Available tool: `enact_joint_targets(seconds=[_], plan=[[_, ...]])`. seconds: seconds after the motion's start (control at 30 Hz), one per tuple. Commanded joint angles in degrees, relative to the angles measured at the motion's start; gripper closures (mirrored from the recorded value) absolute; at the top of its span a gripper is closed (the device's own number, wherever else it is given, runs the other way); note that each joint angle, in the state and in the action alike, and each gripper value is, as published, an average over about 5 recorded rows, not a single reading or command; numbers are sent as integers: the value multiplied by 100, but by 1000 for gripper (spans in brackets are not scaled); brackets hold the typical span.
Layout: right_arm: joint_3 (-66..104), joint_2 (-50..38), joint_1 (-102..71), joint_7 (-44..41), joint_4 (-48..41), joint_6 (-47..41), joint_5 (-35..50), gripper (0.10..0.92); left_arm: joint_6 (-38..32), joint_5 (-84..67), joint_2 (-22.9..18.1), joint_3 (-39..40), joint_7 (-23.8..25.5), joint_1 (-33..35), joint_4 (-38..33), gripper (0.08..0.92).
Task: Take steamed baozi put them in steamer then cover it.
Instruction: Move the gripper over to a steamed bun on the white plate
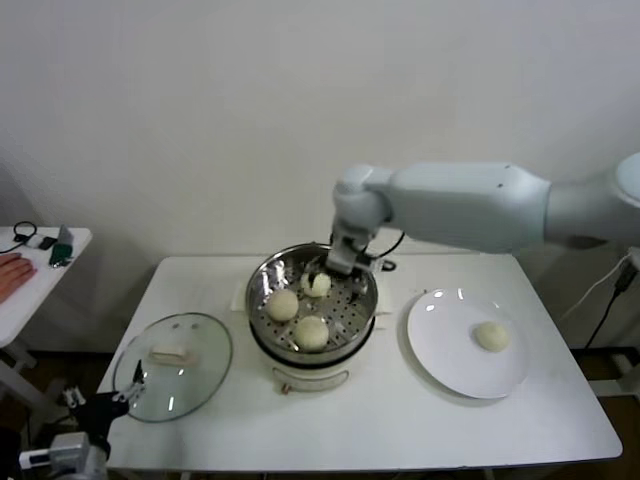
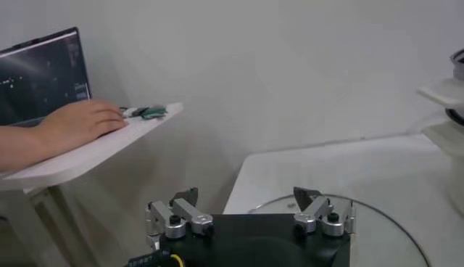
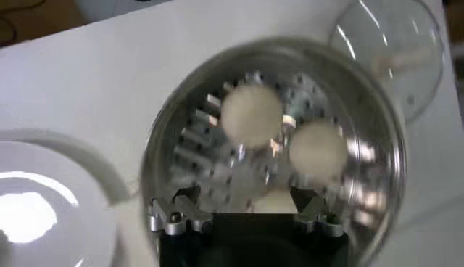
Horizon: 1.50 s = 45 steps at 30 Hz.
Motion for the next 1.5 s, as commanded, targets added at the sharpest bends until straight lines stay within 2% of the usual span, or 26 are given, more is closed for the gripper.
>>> enact_joint_targets(seconds=[0.03, 0.1, 0.23, 0.47, 0.87, 1.5], plan=[[-1546, -1496, 1538, -563, -627, -1021, 2277, 202, 3, -20, 33, 7, 6, -10, 12, 177], [-1931, -1814, 1574, -507, -536, -1194, 2308, 203, 4, -28, 35, 8, 7, -21, 21, 177], [-2234, -2431, 1147, -305, -414, -1449, 1788, 203, 10, -11, 17, 18, 21, -37, 23, 177], [-1279, -2930, -502, -136, -1016, -1576, 616, 203, 8, 62, -24, 11, 41, -3, 18, 177], [193, -2795, -2487, 92, -1775, -1682, -91, 203, -37, 89, -107, -47, 32, 121, 26, 177], [1705, -2137, -3758, 434, -2837, -1705, -677, 209, -62, 100, -123, -64, 15, 169, 27, 177]])
